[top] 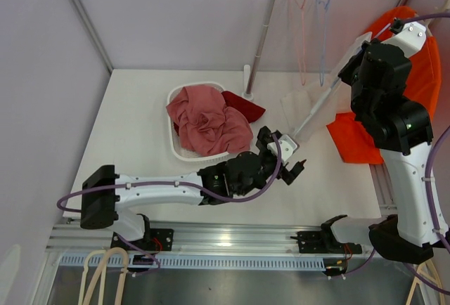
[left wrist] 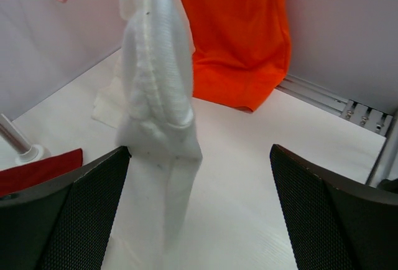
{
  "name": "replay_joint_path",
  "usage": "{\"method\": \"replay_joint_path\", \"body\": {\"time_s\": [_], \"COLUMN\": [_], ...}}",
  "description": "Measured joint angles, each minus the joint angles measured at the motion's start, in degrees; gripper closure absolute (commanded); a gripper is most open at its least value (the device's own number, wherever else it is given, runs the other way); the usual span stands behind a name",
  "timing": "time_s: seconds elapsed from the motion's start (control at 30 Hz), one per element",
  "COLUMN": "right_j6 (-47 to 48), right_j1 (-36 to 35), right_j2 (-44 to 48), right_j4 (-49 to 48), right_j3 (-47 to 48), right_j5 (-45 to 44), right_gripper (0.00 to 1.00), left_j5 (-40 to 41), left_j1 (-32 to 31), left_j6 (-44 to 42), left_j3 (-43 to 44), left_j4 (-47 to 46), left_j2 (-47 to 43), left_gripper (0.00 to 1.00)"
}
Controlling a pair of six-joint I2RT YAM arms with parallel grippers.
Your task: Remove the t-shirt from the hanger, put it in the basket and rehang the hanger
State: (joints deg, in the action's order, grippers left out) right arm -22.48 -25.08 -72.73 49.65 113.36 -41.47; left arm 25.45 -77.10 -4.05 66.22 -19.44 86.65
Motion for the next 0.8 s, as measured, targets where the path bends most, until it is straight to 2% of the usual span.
{"method": "replay_joint_path", "body": {"time_s": [0.07, 0.1, 0.13, 0.2, 0.23, 0.27, 0.3, 0.57, 0.8], "right_j6": [0.0, 0.0, 0.0, 0.0, 0.0, 0.0, 0.0, 0.28, 2.01], "right_j1": [0.0, 0.0, 0.0, -0.02, -0.02, -0.04, -0.04, -0.11, 0.52], "right_j2": [0.0, 0.0, 0.0, 0.0, 0.0, 0.0, 0.0, -0.57, -4.07], "right_j4": [0.0, 0.0, 0.0, 0.0, 0.0, 0.0, 0.0, -0.31, -1.81], "right_j3": [0.0, 0.0, 0.0, 0.0, 0.0, 0.0, 0.0, 0.0, 0.0], "right_j5": [0.37, 0.55, 0.74, 1.05, 1.31, 1.46, 1.66, 0.94, -1.01], "right_gripper": [1.0, 1.0, 1.0, 1.0, 1.0, 1.0, 1.0, 1.0, 1.0], "left_j5": [1.31, 1.77, 2.89, 5.97, 7.23, 8.24, 9.27, 12.13, 13.88], "left_j1": [0.37, 0.48, 0.61, 0.7, 0.74, 0.76, 0.79, -0.04, -5.68], "left_j6": [0.02, 0.07, 0.17, 0.57, 0.66, 0.59, 0.7, -0.07, -0.92], "left_j3": [0.66, 1.18, 1.95, 3.37, 3.85, 4.09, 4.11, 2.95, -4.02], "left_j4": [0.13, 0.22, 0.26, 0.31, 0.28, 0.28, 0.26, 0.24, 0.33], "left_j2": [0.9, 1.46, 2.21, 3.5, 3.96, 4.17, 4.24, 3.19, -5.11], "left_gripper": [0.06, 0.16, 0.48, 0.7, 0.85, 0.95, 0.99, 0.99, 0.99]}}
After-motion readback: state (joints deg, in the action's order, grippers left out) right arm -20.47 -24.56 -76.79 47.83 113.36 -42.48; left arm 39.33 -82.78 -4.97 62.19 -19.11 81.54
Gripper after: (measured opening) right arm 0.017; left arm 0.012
